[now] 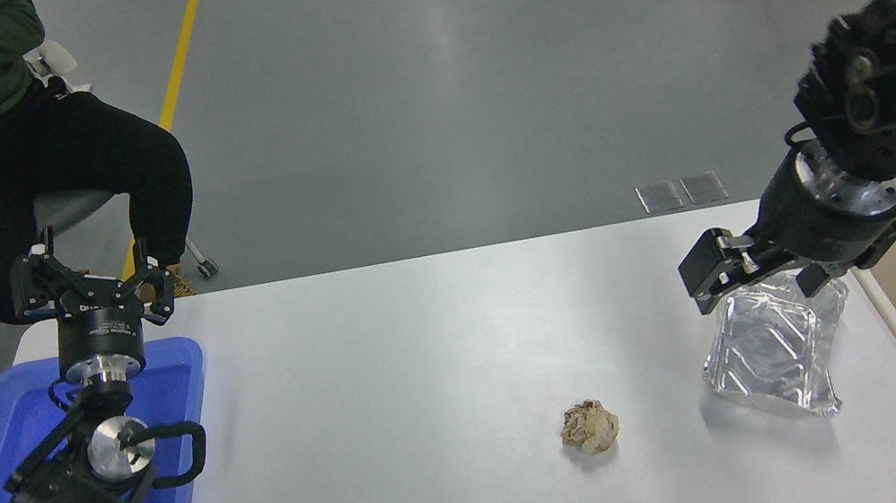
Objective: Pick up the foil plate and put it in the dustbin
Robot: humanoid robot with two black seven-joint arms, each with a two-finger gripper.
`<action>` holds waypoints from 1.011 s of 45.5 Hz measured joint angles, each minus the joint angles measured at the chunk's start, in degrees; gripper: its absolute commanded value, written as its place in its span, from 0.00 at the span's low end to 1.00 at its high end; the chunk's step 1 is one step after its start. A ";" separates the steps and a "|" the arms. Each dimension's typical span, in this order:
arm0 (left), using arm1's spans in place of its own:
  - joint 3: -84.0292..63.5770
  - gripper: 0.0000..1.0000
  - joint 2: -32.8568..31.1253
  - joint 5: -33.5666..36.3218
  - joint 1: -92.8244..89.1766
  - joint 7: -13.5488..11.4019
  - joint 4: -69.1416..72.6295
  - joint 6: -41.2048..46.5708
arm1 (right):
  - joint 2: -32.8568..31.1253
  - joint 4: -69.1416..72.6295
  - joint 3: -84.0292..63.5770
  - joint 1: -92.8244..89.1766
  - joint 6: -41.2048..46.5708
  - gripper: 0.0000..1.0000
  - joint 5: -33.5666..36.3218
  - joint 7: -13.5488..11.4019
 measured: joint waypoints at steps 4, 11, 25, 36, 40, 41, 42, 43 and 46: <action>0.00 0.99 0.00 0.00 -0.01 -0.01 -0.01 0.00 | -3.23 -5.05 0.12 -5.22 -0.79 1.00 -2.90 -0.04; 0.01 0.99 0.01 0.01 -0.01 0.00 -0.01 0.00 | -7.95 -14.12 1.88 -14.06 -1.54 1.00 -5.65 -0.10; 0.01 0.99 0.02 0.00 -0.01 0.00 -0.01 0.01 | -12.91 -27.91 7.82 -30.29 -2.54 1.00 -7.50 -0.26; 0.04 0.99 0.02 0.00 -0.01 0.00 -0.01 0.03 | -13.66 -32.54 14.39 -40.69 -6.64 1.00 -6.73 -1.35; 0.04 0.99 0.02 0.01 -0.01 0.00 -0.01 0.03 | -13.68 -33.15 15.86 -43.13 -8.63 1.00 -6.42 -1.88; 0.05 0.99 0.02 -0.01 -0.01 0.00 0.00 0.03 | -13.66 -33.24 16.22 -43.82 -9.19 1.00 -6.29 -2.06; 0.05 0.99 0.02 -0.01 -0.01 0.00 0.00 0.03 | -13.56 -33.30 16.61 -44.55 -9.86 1.00 -6.21 -2.21; 0.05 0.99 0.03 0.00 -0.01 0.00 0.00 0.03 | -13.32 -33.52 17.23 -45.46 -10.92 1.00 -6.12 -2.40; 0.06 0.99 0.03 -0.01 -0.01 0.00 0.00 0.03 | -12.59 -34.09 18.59 -47.47 -13.21 1.00 -5.75 -2.81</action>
